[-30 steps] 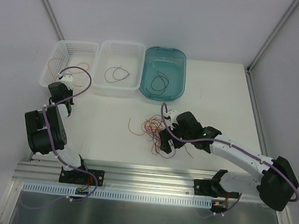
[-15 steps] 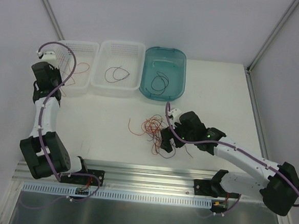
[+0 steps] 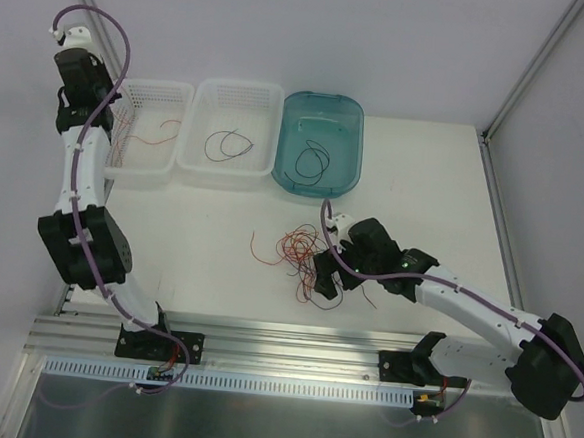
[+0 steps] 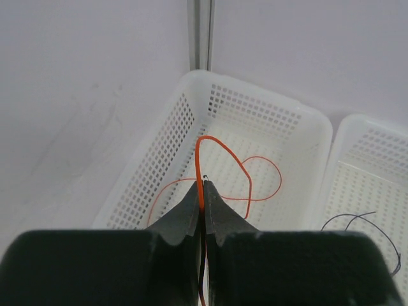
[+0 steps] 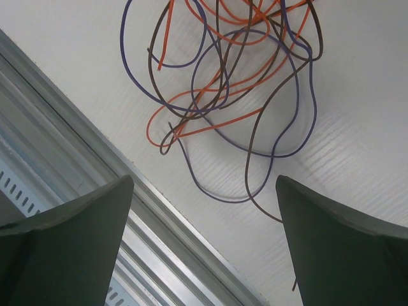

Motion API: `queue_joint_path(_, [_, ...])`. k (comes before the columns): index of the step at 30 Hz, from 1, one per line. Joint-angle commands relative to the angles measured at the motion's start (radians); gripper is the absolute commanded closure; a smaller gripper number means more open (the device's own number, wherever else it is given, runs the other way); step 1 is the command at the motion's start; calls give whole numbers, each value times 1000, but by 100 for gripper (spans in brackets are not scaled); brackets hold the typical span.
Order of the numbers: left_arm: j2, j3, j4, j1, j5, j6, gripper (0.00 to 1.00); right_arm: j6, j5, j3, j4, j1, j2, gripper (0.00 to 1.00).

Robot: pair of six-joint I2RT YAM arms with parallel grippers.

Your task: Untangle the cables

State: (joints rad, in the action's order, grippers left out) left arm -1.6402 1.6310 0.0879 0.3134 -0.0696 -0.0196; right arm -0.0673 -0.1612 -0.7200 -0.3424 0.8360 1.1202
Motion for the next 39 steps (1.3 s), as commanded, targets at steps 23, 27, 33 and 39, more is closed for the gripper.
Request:
queue_joint_path(23, [-11, -104, 42, -109, 201, -224, 6, 90, 155, -48, -92, -8, -46, 0])
queue_joint_path(27, [205, -294, 44, -278, 185, -217, 1, 133, 154, -42, -86, -17, -33, 0])
queue_joint_path(33, [486, -644, 50, -521, 162, -357, 1, 136, 154, -29, -26, -23, -7, 3])
queue_joint_path(39, [594, -885, 46, -808, 99, -500, 1, 170, 203, 16, 49, -28, 70, 13])
